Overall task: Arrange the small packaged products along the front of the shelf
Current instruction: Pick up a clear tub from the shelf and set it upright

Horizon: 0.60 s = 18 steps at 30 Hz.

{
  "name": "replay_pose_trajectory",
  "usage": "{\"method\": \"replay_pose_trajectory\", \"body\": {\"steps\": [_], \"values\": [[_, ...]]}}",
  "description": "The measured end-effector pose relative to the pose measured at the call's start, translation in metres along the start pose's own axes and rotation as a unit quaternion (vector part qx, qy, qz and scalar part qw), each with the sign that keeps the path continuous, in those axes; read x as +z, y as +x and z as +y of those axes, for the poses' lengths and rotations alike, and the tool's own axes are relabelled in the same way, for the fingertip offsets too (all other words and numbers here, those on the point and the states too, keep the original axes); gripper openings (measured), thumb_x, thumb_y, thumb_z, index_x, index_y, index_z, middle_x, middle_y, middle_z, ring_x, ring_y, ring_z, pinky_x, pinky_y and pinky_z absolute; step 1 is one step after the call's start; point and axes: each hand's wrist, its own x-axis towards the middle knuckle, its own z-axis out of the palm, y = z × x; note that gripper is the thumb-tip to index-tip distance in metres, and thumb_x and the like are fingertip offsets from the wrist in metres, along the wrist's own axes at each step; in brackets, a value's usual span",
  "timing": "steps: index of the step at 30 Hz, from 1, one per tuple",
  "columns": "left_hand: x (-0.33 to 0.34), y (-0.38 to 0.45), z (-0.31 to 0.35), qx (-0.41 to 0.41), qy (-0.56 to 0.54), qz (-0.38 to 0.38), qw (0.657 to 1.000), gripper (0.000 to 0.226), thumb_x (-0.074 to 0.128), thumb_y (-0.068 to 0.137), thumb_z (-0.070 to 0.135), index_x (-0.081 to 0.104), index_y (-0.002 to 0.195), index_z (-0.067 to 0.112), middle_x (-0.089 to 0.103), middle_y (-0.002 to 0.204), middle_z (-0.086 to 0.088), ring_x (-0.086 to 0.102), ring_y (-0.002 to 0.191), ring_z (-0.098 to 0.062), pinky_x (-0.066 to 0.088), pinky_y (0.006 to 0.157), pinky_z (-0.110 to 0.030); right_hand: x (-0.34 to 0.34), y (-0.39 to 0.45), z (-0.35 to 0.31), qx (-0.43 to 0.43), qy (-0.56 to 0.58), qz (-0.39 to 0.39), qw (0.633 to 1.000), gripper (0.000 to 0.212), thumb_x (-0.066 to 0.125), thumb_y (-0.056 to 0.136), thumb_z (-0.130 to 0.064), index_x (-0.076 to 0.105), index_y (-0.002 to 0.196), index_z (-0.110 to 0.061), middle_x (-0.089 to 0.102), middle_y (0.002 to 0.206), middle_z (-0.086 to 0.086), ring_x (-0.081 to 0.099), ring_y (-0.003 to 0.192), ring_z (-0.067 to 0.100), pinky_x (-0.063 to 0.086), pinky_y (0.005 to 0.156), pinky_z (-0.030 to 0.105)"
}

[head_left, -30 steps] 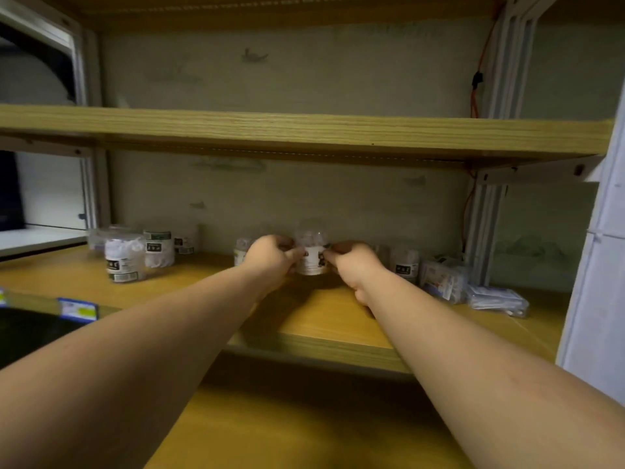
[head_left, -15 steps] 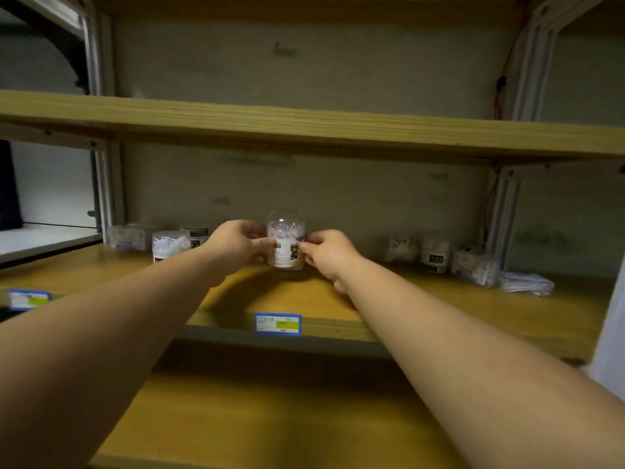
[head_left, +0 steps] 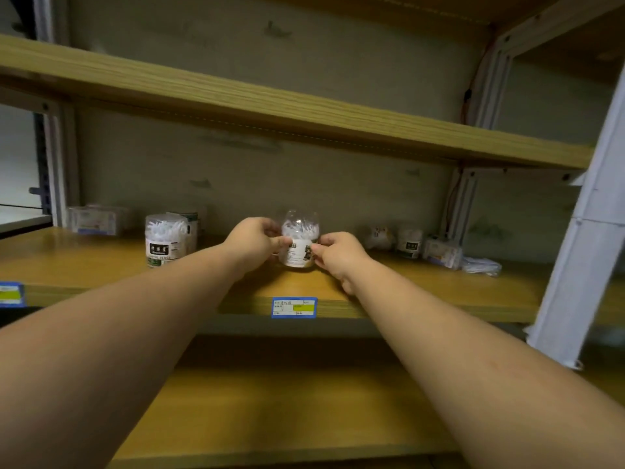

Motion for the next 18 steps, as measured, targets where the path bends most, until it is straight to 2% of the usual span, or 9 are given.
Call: {"method": "replay_pose_trajectory", "body": {"steps": [6, 10, 13, 16, 18], "values": [[0.002, -0.003, 0.0, -0.016, -0.007, 0.014, 1.0, 0.038, 0.068, 0.091, 0.02, 0.06, 0.127, 0.01, 0.069, 0.108, -0.006, 0.071, 0.091, -0.021, 0.061, 0.082, -0.038, -0.001, -0.006, -0.003, 0.007, 0.02, -0.025, 0.999, 0.027, 0.061, 0.096, -0.013, 0.065, 0.121, -0.004, 0.069, 0.098, 0.006, 0.069, 0.1, 0.022, 0.056, 0.094, 0.04], [0.005, -0.007, 0.002, -0.044, 0.017, 0.011, 0.999, 0.036, 0.072, 0.088, 0.022, 0.062, 0.121, 0.013, 0.069, 0.106, -0.006, 0.072, 0.088, -0.022, 0.06, 0.082, -0.038, -0.001, -0.009, 0.001, 0.008, -0.021, -0.037, 0.999, 0.016, 0.063, 0.094, -0.019, 0.072, 0.104, -0.01, 0.072, 0.095, 0.006, 0.07, 0.097, 0.022, 0.056, 0.093, 0.044], [0.01, -0.012, 0.002, -0.057, 0.015, 0.013, 0.998, 0.04, 0.073, 0.087, 0.02, 0.061, 0.124, 0.01, 0.069, 0.106, -0.007, 0.072, 0.087, -0.022, 0.06, 0.077, -0.035, -0.005, -0.011, 0.003, 0.004, -0.039, -0.054, 0.998, 0.013, 0.063, 0.094, -0.021, 0.071, 0.101, -0.014, 0.073, 0.098, 0.006, 0.069, 0.1, 0.023, 0.056, 0.094, 0.045], [0.012, -0.016, 0.004, -0.054, 0.063, 0.027, 0.996, 0.05, 0.077, 0.084, 0.026, 0.058, 0.128, 0.011, 0.069, 0.113, -0.006, 0.069, 0.092, -0.022, 0.058, 0.084, -0.038, -0.011, -0.016, 0.001, -0.002, -0.057, -0.068, 0.996, 0.029, 0.062, 0.095, -0.02, 0.065, 0.122, -0.01, 0.071, 0.109, 0.008, 0.066, 0.1, 0.021, 0.054, 0.096, 0.042], [0.015, -0.018, 0.007, -0.031, 0.127, 0.058, 0.99, 0.057, 0.078, 0.08, 0.038, 0.057, 0.127, 0.012, 0.067, 0.118, -0.008, 0.064, 0.102, -0.024, 0.054, 0.091, -0.043, -0.017, -0.02, 0.0, -0.003, -0.08, -0.058, 0.995, 0.047, 0.061, 0.096, -0.022, 0.051, 0.141, -0.01, 0.064, 0.128, 0.01, 0.061, 0.111, 0.023, 0.05, 0.097, 0.037]]}}
